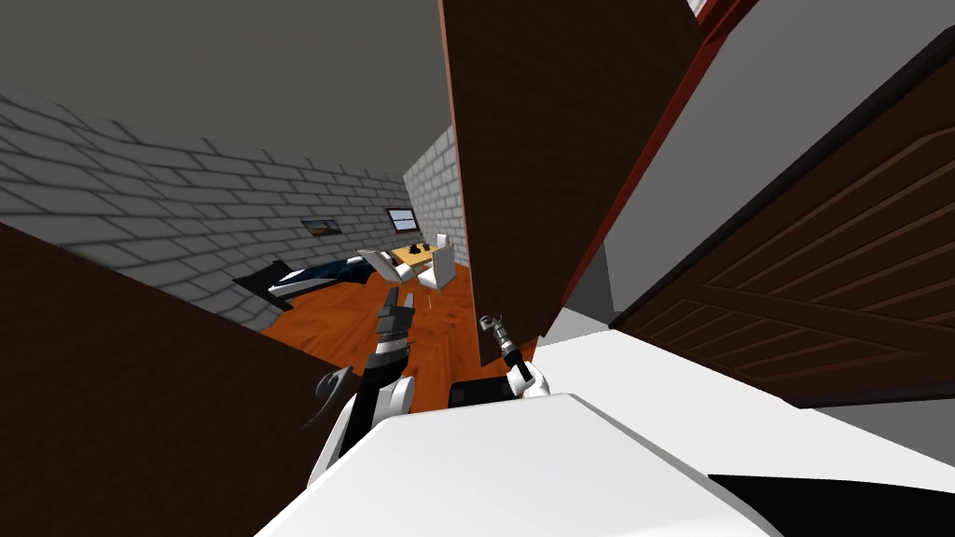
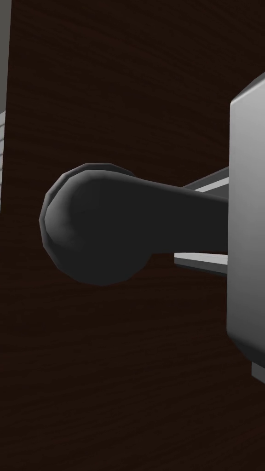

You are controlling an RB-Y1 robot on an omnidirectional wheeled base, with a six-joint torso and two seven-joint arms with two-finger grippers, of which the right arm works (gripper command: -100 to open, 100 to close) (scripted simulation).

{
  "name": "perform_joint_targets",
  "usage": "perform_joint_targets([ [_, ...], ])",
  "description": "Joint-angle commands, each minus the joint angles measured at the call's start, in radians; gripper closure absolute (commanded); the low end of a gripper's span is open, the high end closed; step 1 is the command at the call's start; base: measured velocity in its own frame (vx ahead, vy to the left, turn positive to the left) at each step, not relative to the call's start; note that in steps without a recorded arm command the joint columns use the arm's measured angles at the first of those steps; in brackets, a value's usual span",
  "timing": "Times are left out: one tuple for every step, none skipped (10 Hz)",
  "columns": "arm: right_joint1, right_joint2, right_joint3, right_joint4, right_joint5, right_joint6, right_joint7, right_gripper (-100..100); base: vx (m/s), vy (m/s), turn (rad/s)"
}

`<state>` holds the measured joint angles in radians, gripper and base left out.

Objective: Push the door open

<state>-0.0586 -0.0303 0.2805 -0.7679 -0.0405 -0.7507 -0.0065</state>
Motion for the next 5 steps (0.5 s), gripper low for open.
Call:
perform_joint_targets([
  [0.0,0.0,0.0,0.0,0.0,0.0,0.0,100,0.052,0.071,-0.045],
  [-0.003,-0.006,-0.015,0.0,-0.006,-0.001,0.004,100,0.129,0.039,-0.035],
  [-0.003,-0.009,-0.022,0.001,-0.01,-0.001,0.007,100,0.198,0.05,-0.031],
  [-0.003,-0.012,-0.031,0.002,-0.014,-0.002,0.01,100,0.186,0.075,-0.031],
  [-0.004,-0.016,-0.042,0.002,-0.018,-0.002,0.013,100,0.171,0.125,-0.037],
])
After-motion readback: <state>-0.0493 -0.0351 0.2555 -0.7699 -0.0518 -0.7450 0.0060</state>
